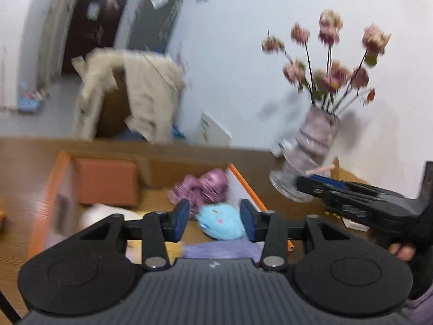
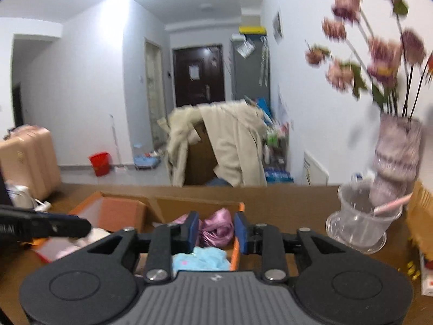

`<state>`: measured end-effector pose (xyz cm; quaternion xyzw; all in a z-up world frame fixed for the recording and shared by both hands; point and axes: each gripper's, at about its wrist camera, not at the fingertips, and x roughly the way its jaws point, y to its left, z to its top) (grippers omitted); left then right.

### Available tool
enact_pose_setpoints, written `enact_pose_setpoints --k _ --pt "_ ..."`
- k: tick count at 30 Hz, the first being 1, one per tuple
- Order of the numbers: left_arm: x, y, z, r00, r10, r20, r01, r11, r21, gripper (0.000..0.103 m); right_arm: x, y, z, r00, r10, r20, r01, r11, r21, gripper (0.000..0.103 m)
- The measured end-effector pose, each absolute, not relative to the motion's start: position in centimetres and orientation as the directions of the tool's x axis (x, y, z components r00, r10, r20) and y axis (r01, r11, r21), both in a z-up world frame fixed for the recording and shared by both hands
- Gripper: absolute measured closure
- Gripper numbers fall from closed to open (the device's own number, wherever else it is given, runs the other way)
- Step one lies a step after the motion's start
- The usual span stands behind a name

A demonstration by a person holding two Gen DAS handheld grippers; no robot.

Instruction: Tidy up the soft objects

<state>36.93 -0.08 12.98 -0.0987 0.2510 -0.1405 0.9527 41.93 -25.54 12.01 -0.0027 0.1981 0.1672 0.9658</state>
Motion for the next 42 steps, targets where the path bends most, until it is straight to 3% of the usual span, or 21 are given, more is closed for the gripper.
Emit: enact_pose_setpoints --k 3,7,9,12,19,26,34,36,37,42 --pt "31.9 1.1 14.3 0.895 -0.184 -0.407 0.139 0.981 -0.136 0.054 37.8 -25.9 14.0 0.878 0.341 -0.335 -0.349 0.936 0.039 0.059" --pt "25.3 2.2 13.5 0.918 -0.117 -0.378 0.106 0.993 -0.051 0.033 31.5 -25.4 13.9 0.878 0.367 -0.307 -0.383 0.924 0.011 0.046" --pt "22.0 2.8 12.1 0.927 -0.088 -0.364 0.083 0.996 -0.028 0.028 28.6 -24.8 12.7 0.868 0.382 -0.317 -0.402 0.916 0.005 0.043" --pt "17.6 3.3 9.1 0.934 -0.035 -0.356 0.038 0.999 0.001 0.028 24.5 -23.6 10.2 0.846 0.403 -0.349 -0.426 0.905 0.010 0.042" --pt "13.2 4.3 4.5 0.879 -0.079 -0.471 0.055 0.996 -0.063 0.027 17.5 -21.2 3.8 0.797 0.389 -0.461 -0.418 0.908 0.044 0.041" --pt "13.8 4.8 4.3 0.881 -0.105 -0.462 0.082 0.994 -0.068 0.025 15.5 -21.5 4.4 0.828 0.337 -0.449 -0.368 0.930 0.019 0.040" --pt "16.2 5.8 1.9 0.824 -0.059 -0.564 0.026 0.997 -0.066 0.026 19.2 -21.4 3.7 0.809 0.319 -0.493 -0.336 0.940 0.057 0.040" --pt "17.1 6.2 1.3 0.805 -0.062 -0.590 0.021 0.997 -0.076 0.029 21.2 -20.8 3.3 0.798 0.327 -0.506 -0.336 0.939 0.078 0.041" --pt "17.6 6.5 1.0 0.791 -0.062 -0.609 0.014 0.996 -0.083 0.044 22.1 -20.5 3.0 0.791 0.330 -0.515 -0.338 0.938 0.080 0.041" --pt "18.9 8.0 1.7 0.801 -0.098 -0.590 0.021 0.991 -0.135 0.046 27.8 -18.1 1.8 0.751 0.350 -0.561 -0.355 0.929 0.104 0.041"
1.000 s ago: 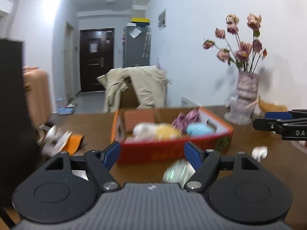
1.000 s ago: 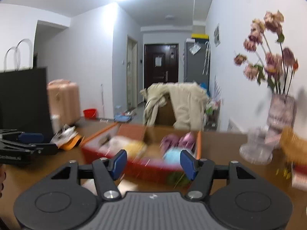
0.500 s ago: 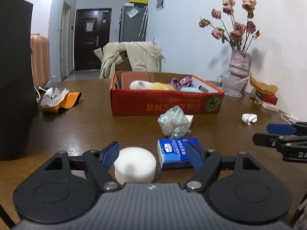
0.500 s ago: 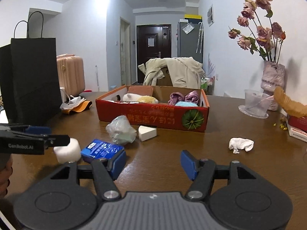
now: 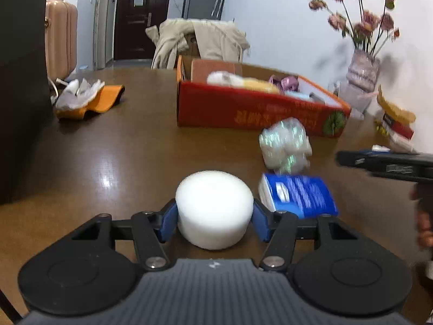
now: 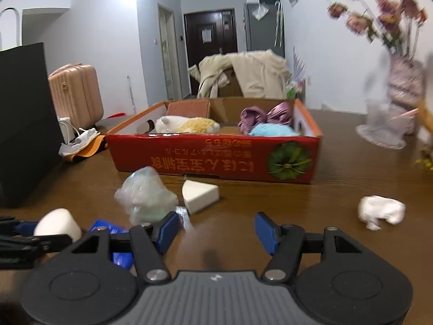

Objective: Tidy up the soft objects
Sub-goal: 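Grasp the white round sponge with the left tool while the right tool grasps the white wedge sponge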

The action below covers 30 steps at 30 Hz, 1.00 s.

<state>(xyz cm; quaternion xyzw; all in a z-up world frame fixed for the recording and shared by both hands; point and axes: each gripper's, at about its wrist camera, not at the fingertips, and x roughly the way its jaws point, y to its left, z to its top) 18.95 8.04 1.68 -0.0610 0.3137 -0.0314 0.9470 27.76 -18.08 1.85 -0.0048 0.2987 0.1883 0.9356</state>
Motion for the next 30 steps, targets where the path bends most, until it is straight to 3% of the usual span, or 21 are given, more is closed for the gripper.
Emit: enact_pose_setpoints --k 3,8,13,30 --pt "20.1 9.0 2.8 0.824 -0.082 -0.561 -0.001 0.989 -0.146 0.046 30.8 -16.4 1.2 0.717 0.375 -0.588 -0.370 0.919 0.136 0.042" --pt "22.8 9.9 3.9 0.844 -0.050 -0.533 -0.027 0.990 -0.135 0.045 34.4 -14.3 0.3 0.691 0.366 -0.624 -0.366 0.921 0.134 0.061" --pt "24.6 9.7 3.9 0.843 -0.050 -0.536 -0.025 0.991 -0.131 0.045 34.5 -13.8 0.2 0.689 0.378 -0.619 -0.391 0.912 0.122 0.070" --pt "22.1 4.5 7.9 0.880 -0.129 -0.456 0.096 0.991 -0.095 0.045 28.0 -20.8 4.8 0.777 0.389 -0.495 -0.360 0.920 0.158 0.071"
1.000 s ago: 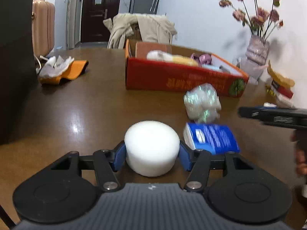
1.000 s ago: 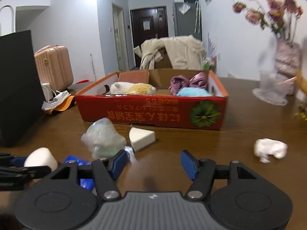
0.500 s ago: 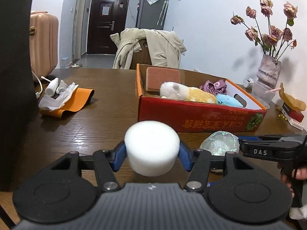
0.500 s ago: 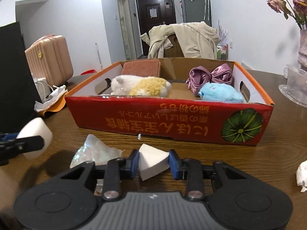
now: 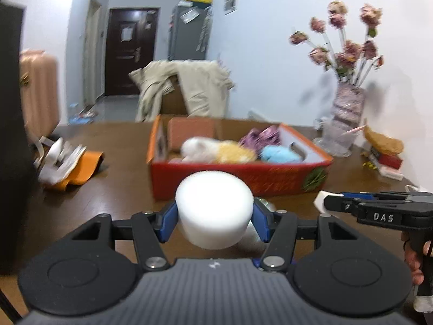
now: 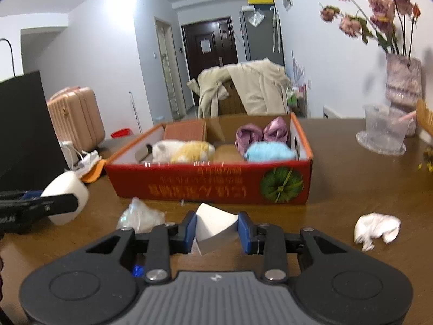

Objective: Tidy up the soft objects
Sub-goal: 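Grasp the white round sponge with the left tool while the right tool grasps the white wedge sponge, then carry both sponges into the box and open both tools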

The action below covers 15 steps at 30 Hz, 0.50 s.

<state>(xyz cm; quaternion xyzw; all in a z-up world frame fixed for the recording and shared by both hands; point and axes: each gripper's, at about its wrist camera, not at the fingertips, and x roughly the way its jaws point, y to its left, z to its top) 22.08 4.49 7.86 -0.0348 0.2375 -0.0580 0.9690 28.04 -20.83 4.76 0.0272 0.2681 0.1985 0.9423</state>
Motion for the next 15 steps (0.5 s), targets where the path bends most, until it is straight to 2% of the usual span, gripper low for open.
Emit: enact_pose_setpoints --k 3,7,13,15 --pt "24.9 3.5 10.1 0.891 -0.170 -0.422 0.150 0.985 -0.080 0.045 29.1 -21.2 6.4 0.789 0.410 -0.458 -0.383 0.910 0.157 0.071" --pt "32.8 2.4 13.2 0.877 -0.236 -0.419 0.215 0.972 -0.097 0.045 33.1 -20.7 8.4 0.786 0.441 -0.433 -0.424 0.895 0.140 0.070" --pt "47.0 1.1 11.3 0.813 -0.231 -0.534 0.216 0.972 -0.091 0.045 42.9 -17.6 8.4 0.731 0.445 -0.517 -0.436 0.888 0.147 0.069" --pt "51.0 1.3 9.8 0.792 -0.201 -0.577 0.160 0.980 -0.121 0.045 46.1 -16.4 7.8 0.717 0.425 -0.552 -0.425 0.895 0.137 0.068"
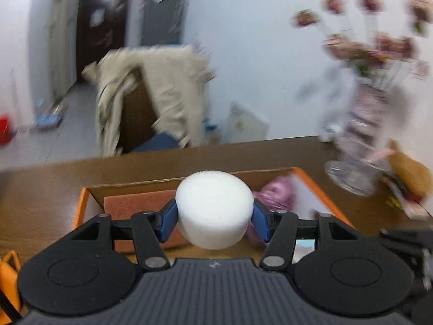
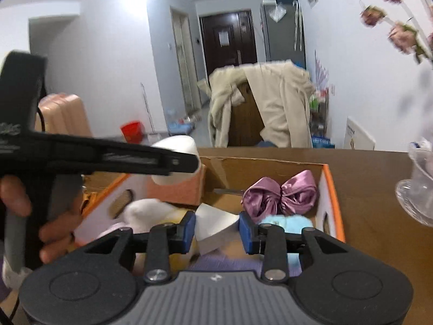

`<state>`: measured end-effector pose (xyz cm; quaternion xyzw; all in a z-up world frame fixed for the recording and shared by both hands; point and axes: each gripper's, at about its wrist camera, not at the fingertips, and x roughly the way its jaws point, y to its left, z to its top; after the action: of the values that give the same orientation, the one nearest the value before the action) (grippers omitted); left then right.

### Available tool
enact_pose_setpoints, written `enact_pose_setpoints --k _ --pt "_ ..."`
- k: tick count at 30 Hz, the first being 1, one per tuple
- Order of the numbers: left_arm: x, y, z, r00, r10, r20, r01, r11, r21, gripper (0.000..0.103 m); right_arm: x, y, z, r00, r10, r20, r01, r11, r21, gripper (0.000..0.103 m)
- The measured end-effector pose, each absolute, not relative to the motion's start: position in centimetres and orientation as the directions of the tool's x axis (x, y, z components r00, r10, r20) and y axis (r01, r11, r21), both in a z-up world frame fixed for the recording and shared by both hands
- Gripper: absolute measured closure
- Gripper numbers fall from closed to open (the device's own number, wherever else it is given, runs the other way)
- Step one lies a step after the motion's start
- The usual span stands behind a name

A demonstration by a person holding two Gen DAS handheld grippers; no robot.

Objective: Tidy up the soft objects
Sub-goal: 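Carry both sponges into the box and open both tools, then grasp the clear iridescent bag with the left tool while the right tool grasps the white tissue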

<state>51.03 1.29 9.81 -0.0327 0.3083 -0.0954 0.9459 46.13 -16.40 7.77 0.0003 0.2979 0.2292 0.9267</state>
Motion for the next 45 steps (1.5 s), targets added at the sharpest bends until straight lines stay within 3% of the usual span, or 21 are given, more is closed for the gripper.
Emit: enact_pose_setpoints --k 4,8,14,21,23,30,32,36,42,45 --pt "55.6 1.8 7.8 0.759 -0.193 -0.622 0.130 0.981 -0.146 0.032 51.3 -14.1 6.3 0.693 0.401 -0.600 -0.388 0.908 0.159 0.055" --pt "55.9 2.9 8.0 0.771 -0.207 -0.602 0.145 0.978 -0.151 0.026 52.1 -13.5 6.0 0.709 0.403 -0.579 -0.387 0.908 0.159 0.054" --pt "53.4 4.4 10.3 0.800 -0.180 -0.572 0.124 0.983 -0.135 0.026 50.7 -15.6 8.3 0.760 0.360 -0.542 -0.336 0.930 0.147 0.050" --pt "44.3 4.6 14.8 0.866 -0.150 -0.478 0.132 0.989 -0.070 0.023 44.3 -19.3 13.3 0.819 0.344 -0.459 -0.337 0.936 0.100 0.044" --pt "40.2 4.4 15.4 0.892 -0.134 -0.432 0.125 0.991 -0.049 0.021 41.4 -20.6 14.1 0.836 0.341 -0.430 -0.338 0.937 0.086 0.037" --pt "26.8 2.5 14.2 0.928 -0.135 -0.347 0.143 0.990 -0.004 0.016 29.9 -24.8 13.6 0.864 0.355 -0.358 -0.355 0.932 0.067 0.026" --pt "23.5 2.0 13.0 0.932 -0.144 -0.334 0.147 0.989 -0.017 0.008 26.2 -25.5 12.4 0.874 0.360 -0.325 -0.364 0.930 0.051 0.024" --pt "18.3 1.3 9.6 0.925 -0.161 -0.345 0.154 0.987 -0.046 0.006 21.3 -26.1 9.0 0.882 0.370 -0.292 -0.373 0.927 0.048 0.022" --pt "16.0 0.9 6.3 0.895 -0.126 -0.427 0.124 0.992 -0.032 0.006 18.5 -27.3 4.5 0.860 0.324 -0.395 -0.319 0.944 0.079 0.022" --pt "16.5 0.1 6.6 0.896 -0.097 -0.433 0.107 0.994 -0.003 0.006 18.2 -28.1 4.0 0.867 0.311 -0.390 -0.296 0.950 0.099 0.022"
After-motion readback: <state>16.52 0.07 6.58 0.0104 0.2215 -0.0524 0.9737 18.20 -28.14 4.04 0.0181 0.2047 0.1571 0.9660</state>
